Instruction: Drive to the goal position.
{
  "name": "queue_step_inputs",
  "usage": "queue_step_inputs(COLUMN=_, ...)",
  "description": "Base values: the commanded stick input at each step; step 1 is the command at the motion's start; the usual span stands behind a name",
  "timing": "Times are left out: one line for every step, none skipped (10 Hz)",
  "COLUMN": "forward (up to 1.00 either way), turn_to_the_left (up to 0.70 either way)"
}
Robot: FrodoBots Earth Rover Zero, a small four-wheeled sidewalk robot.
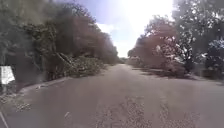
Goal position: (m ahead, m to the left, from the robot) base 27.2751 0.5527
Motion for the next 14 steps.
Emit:
queue_step_inputs(forward=0.50, turn_to_the_left=0.00)
queue_step_inputs(forward=0.50, turn_to_the_left=0.00)
queue_step_inputs(forward=0.50, turn_to_the_left=0.00)
queue_step_inputs(forward=0.50, turn_to_the_left=0.00)
queue_step_inputs(forward=0.50, turn_to_the_left=0.00)
queue_step_inputs(forward=0.50, turn_to_the_left=0.00)
queue_step_inputs(forward=0.50, turn_to_the_left=0.00)
queue_step_inputs(forward=0.50, turn_to_the_left=0.00)
queue_step_inputs(forward=0.50, turn_to_the_left=0.00)
queue_step_inputs(forward=0.50, turn_to_the_left=0.00)
queue_step_inputs(forward=0.50, turn_to_the_left=0.00)
queue_step_inputs(forward=0.50, turn_to_the_left=0.00)
queue_step_inputs(forward=0.50, turn_to_the_left=0.00)
queue_step_inputs(forward=0.50, turn_to_the_left=0.00)
